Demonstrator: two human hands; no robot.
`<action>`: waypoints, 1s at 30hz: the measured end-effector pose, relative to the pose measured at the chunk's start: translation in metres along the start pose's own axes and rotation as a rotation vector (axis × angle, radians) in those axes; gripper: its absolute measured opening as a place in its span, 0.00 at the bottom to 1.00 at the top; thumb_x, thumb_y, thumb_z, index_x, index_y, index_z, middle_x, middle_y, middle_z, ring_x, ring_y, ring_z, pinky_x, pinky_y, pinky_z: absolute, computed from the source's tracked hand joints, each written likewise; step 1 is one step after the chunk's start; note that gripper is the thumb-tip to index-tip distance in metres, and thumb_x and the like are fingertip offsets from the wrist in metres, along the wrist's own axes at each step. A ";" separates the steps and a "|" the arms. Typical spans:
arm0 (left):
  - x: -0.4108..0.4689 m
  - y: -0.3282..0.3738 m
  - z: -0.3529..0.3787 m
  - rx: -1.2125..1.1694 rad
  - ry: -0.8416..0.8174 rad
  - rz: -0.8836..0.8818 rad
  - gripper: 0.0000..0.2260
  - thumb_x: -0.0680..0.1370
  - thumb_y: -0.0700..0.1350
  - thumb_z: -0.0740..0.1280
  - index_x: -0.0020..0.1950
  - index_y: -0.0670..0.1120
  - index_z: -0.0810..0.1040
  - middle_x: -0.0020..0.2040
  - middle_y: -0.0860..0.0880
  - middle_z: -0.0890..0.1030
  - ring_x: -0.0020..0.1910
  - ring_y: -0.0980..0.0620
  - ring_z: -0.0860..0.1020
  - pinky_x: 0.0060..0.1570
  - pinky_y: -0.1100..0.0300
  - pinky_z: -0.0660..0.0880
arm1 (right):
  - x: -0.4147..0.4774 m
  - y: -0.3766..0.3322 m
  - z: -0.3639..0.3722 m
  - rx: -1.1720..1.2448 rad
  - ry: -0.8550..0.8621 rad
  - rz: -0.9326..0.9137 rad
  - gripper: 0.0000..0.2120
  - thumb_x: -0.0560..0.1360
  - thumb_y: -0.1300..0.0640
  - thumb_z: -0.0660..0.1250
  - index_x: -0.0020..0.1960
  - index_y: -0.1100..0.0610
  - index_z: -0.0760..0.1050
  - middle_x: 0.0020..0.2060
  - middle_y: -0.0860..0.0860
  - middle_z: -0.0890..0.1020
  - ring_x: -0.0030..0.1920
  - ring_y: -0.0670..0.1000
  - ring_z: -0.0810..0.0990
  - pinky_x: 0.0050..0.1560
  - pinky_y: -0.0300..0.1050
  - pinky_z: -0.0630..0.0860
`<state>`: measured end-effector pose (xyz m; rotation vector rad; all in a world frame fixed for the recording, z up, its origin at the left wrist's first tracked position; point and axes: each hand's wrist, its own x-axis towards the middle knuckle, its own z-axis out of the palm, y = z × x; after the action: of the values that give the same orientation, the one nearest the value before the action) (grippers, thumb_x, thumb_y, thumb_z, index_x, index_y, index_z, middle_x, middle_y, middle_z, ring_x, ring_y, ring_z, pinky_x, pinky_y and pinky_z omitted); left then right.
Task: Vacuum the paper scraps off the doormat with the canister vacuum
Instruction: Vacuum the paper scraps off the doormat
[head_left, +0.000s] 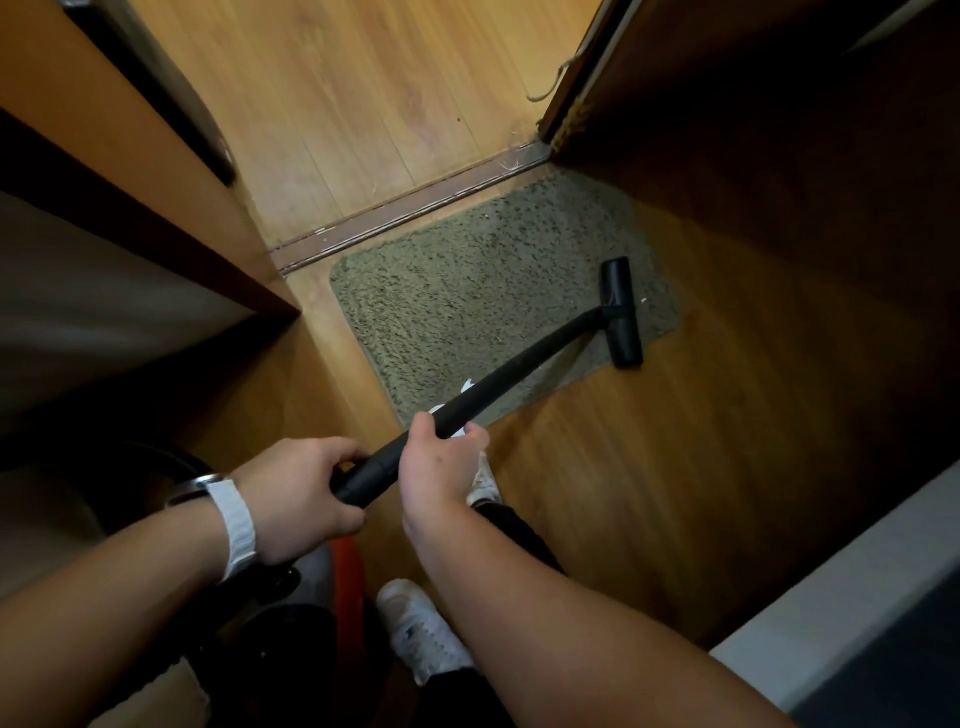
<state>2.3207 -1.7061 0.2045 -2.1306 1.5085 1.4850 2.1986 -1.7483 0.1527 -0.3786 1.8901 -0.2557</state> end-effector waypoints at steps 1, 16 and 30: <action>-0.001 0.001 0.001 0.003 0.002 0.002 0.25 0.65 0.53 0.73 0.61 0.57 0.76 0.44 0.54 0.82 0.42 0.55 0.80 0.43 0.63 0.76 | -0.002 0.001 -0.001 -0.001 -0.004 0.001 0.29 0.79 0.52 0.66 0.75 0.56 0.58 0.51 0.51 0.77 0.47 0.52 0.77 0.49 0.46 0.73; 0.021 0.031 0.009 -0.006 0.011 0.029 0.21 0.66 0.51 0.73 0.59 0.54 0.77 0.42 0.51 0.82 0.42 0.50 0.80 0.42 0.60 0.76 | 0.015 -0.018 -0.024 0.003 0.045 -0.037 0.25 0.79 0.54 0.65 0.72 0.58 0.62 0.40 0.43 0.72 0.36 0.40 0.72 0.33 0.33 0.67; 0.052 0.057 0.002 -0.028 -0.015 0.060 0.20 0.66 0.50 0.73 0.57 0.55 0.77 0.43 0.51 0.82 0.42 0.50 0.80 0.42 0.59 0.77 | 0.043 -0.041 -0.032 0.031 0.107 -0.056 0.27 0.78 0.51 0.67 0.72 0.56 0.61 0.57 0.53 0.78 0.53 0.53 0.79 0.52 0.46 0.74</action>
<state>2.2758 -1.7662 0.1863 -2.1018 1.5689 1.5468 2.1608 -1.8027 0.1408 -0.4047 1.9795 -0.3483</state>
